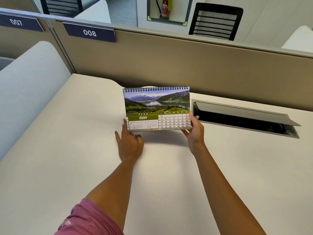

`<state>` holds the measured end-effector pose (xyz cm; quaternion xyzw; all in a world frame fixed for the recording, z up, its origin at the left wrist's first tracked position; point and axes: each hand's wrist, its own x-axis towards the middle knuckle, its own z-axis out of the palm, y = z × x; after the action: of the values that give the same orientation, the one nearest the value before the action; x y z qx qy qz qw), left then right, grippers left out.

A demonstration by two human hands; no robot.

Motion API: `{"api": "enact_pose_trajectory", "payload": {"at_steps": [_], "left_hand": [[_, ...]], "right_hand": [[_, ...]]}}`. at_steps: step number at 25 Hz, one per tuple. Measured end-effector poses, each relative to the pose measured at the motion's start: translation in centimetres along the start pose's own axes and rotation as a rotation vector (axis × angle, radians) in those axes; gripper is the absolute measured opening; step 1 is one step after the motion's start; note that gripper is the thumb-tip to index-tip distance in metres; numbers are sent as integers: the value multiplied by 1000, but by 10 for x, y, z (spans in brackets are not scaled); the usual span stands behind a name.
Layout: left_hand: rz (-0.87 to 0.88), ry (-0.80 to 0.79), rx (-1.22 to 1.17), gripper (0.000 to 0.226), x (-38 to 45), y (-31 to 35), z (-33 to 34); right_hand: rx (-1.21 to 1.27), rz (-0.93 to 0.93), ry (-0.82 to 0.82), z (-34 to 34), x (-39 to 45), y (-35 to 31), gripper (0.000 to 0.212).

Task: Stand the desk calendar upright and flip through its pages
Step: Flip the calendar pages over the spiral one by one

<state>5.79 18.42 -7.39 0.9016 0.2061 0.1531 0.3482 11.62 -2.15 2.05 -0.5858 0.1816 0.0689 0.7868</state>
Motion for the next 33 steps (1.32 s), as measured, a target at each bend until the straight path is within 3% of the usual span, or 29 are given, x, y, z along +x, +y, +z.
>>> {"api": "enact_pose_trajectory", "payload": {"at_steps": [7, 14, 20, 25, 33], "left_hand": [[17, -8, 72, 54, -3, 0, 0], [1, 12, 125, 47, -1, 3, 0], [-81, -7, -22, 70, -4, 12, -9], [-108, -2, -18, 72, -4, 15, -9], [-87, -4, 9, 70, -2, 8, -4]], "right_hand": [[266, 167, -273, -20, -1, -11, 69], [376, 163, -456, -8, -8, -29, 76], [464, 99, -686, 20, -9, -65, 87], [508, 91, -875, 39, 1, -91, 101], [524, 76, -847, 47, 14, -98, 95]]}}
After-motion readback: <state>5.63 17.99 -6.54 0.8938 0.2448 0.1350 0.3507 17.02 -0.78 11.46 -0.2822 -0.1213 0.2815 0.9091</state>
